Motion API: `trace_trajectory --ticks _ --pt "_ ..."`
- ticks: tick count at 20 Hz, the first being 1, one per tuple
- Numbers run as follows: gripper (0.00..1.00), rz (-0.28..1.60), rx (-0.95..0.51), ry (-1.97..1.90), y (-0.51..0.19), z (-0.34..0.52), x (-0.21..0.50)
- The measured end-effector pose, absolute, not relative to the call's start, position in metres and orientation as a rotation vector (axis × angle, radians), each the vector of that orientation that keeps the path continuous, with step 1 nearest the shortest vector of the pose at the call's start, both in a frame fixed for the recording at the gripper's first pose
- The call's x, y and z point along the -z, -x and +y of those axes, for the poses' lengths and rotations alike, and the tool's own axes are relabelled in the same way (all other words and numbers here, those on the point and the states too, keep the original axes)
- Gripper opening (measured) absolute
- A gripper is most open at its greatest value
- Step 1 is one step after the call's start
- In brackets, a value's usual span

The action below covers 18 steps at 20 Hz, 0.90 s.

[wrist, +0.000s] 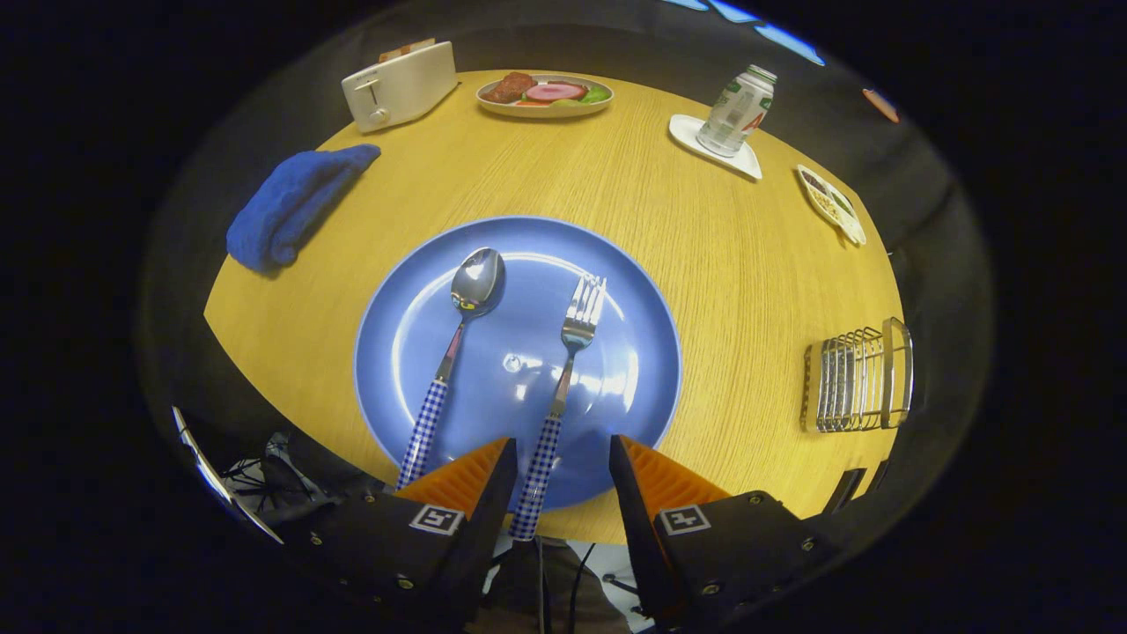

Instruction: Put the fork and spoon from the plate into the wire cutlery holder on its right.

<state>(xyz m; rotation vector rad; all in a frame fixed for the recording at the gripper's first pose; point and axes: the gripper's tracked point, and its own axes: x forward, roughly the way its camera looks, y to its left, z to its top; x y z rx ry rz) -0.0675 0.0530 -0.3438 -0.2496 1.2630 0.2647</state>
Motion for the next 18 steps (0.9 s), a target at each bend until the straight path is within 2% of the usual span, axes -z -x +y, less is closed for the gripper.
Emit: trace_trajectory --ticks 2,8,9,18 --pt "0.15 1.251 -0.24 0.216 0.062 0.053 0.343" --pt "0.17 1.334 -0.314 0.255 0.068 0.056 0.374" --pt "0.02 1.341 -0.326 0.275 0.065 0.058 0.372" --pt "0.02 1.335 -0.462 0.377 0.061 0.046 0.333"
